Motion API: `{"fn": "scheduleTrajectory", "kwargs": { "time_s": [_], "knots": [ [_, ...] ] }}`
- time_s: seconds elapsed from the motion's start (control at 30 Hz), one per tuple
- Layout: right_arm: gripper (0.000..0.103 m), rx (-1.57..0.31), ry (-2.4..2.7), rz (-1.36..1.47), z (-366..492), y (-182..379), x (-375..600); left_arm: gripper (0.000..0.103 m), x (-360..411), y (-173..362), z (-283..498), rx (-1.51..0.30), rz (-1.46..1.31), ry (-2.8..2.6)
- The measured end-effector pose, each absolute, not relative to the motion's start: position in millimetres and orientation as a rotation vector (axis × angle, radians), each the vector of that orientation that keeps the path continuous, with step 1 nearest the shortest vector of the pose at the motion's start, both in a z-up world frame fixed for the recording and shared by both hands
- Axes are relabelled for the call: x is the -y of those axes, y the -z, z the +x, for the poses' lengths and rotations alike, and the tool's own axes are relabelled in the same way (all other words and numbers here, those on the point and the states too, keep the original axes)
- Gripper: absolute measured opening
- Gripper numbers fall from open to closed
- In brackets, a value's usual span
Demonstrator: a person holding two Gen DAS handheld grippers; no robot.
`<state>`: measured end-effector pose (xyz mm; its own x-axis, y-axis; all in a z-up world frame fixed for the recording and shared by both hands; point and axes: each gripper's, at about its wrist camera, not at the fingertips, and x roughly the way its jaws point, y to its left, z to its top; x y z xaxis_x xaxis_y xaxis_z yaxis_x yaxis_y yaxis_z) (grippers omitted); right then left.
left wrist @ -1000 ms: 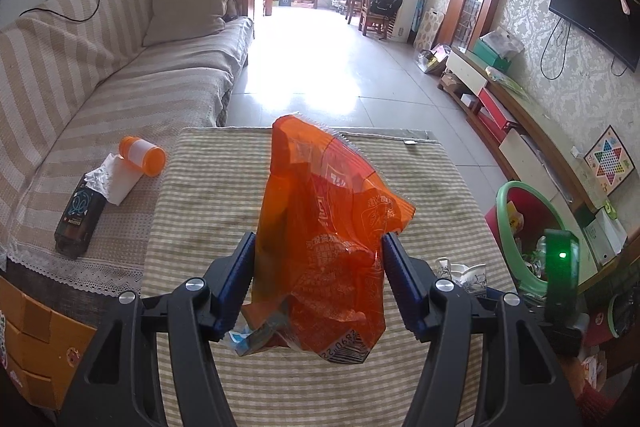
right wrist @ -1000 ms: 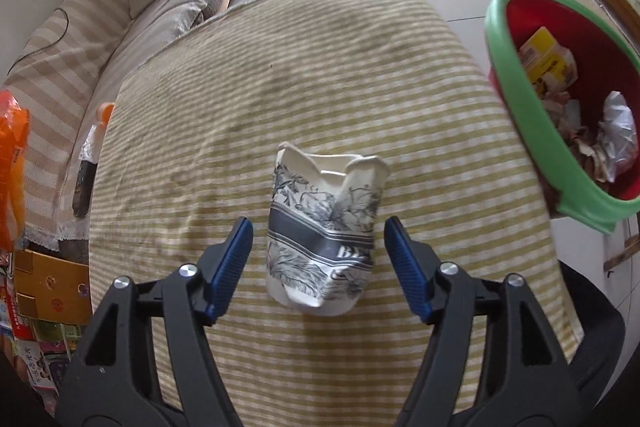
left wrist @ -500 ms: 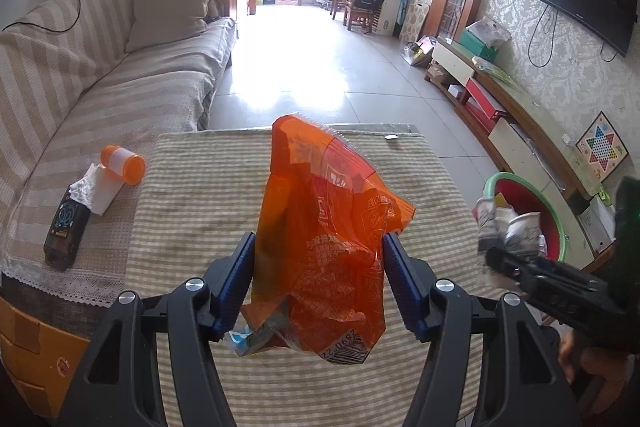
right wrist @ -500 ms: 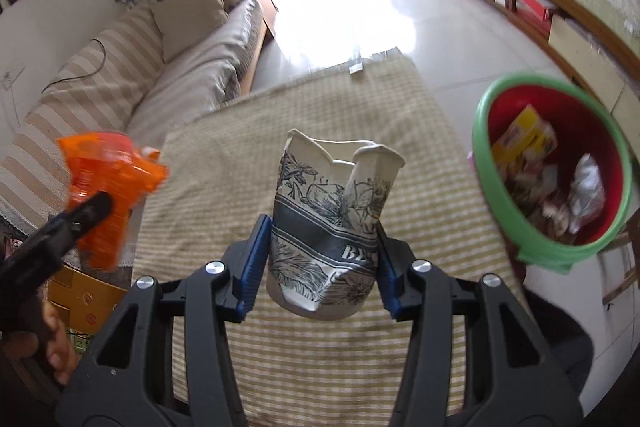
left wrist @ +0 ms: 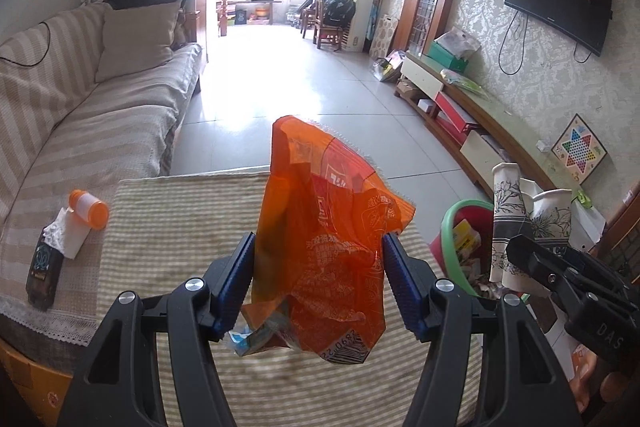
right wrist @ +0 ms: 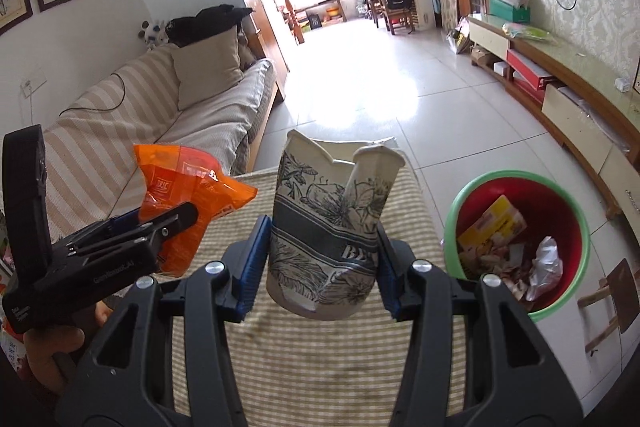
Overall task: Collect trash
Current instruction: 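Carry the orange bag and paper cup over the red bin with both tools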
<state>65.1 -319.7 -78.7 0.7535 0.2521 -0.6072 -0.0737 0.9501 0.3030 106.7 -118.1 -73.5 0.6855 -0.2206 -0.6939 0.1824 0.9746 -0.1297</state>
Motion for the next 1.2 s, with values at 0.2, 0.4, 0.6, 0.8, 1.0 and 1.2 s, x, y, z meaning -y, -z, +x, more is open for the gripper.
{"fn": "scheduleTrajectory", "kwargs": {
  "time_s": [0.2, 0.4, 0.6, 0.8, 1.0, 1.2],
  "knots": [
    [0.047, -0.686, -0.156, 0.322, 64, 75, 347, 0.060, 141, 71, 116, -0.788, -0.046, 0.278],
    [0.047, -0.674, -0.102, 0.325, 59, 74, 370, 0.060, 166, 73, 124, -0.800, -0.046, 0.330],
    [0.047, -0.675, -0.049, 0.349, 57, 80, 394, 0.060, 195, 75, 131, -0.805, -0.014, 0.380],
    [0.047, -0.685, 0.016, 0.380, 55, 95, 425, 0.060, 228, 81, 141, -0.821, 0.004, 0.434],
    [0.047, -0.684, 0.077, 0.454, 51, 118, 464, 0.060, 266, 105, 150, -0.874, 0.018, 0.501],
    [0.047, -0.687, 0.151, 0.501, 42, 135, 499, 0.060, 307, 122, 156, -0.912, 0.049, 0.564]
  ]
}}
